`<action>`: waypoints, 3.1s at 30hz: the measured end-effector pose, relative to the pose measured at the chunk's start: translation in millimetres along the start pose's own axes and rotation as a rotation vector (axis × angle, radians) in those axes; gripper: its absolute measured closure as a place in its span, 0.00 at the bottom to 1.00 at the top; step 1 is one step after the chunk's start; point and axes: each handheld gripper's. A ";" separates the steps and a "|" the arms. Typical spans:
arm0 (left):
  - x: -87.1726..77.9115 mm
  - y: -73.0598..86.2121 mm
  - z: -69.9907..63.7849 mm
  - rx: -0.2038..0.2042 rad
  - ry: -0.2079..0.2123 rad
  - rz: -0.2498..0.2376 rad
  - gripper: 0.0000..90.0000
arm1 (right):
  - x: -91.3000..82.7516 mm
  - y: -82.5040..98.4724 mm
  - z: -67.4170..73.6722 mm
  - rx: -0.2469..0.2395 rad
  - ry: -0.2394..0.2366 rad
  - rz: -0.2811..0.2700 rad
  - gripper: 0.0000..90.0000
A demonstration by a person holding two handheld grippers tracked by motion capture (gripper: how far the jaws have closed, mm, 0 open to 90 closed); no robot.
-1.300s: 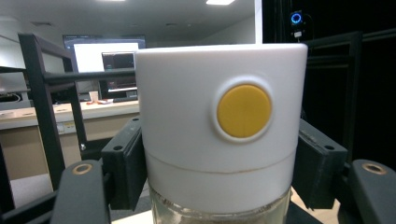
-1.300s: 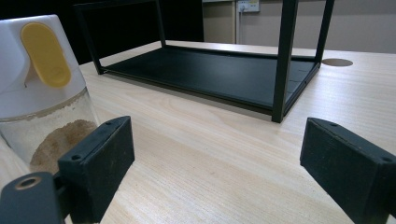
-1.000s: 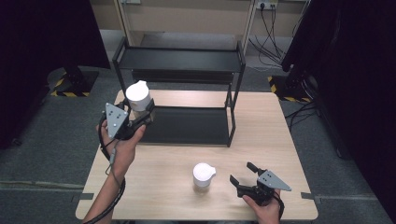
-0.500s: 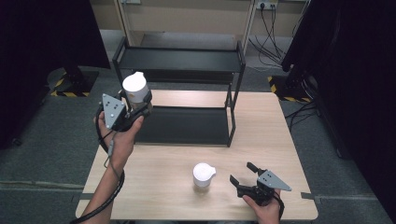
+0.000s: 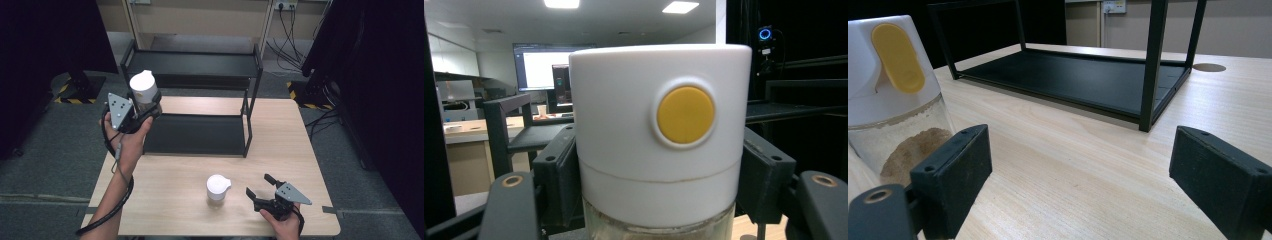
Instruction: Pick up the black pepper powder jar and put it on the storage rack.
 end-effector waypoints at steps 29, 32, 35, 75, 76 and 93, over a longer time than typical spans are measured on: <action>17.6 -32.6 14.7 0.002 -0.039 -0.013 0.34 | 0.2 -0.4 0.4 -0.002 0.001 0.002 0.11; 18.5 -36.1 16.4 -0.007 -0.036 -0.017 0.34 | 0.2 -0.4 0.5 -0.004 0.001 0.001 0.11; 20.9 -39.2 17.0 -0.004 -0.040 -0.018 0.34 | 0.2 -0.4 0.6 -0.003 0.001 0.001 0.11; 57.3 -74.1 31.1 0.021 -0.095 0.003 0.34 | 0.5 -0.4 0.3 -0.007 -0.001 0.001 0.11; 59.0 -74.9 31.7 0.021 -0.096 0.005 0.34 | 0.4 -0.4 0.3 -0.006 -0.001 0.001 0.11; 90.7 -78.8 46.7 -0.001 -0.095 0.039 0.34 | 0.3 -0.4 -0.6 -0.002 -0.005 0.002 0.11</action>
Point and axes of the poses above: each handheld gripper's, and its own axes: x roughly forward along the jaws, y roughly out of its underside, z roughly to its left, and after that the axes turned 11 degrees about y, right-handed
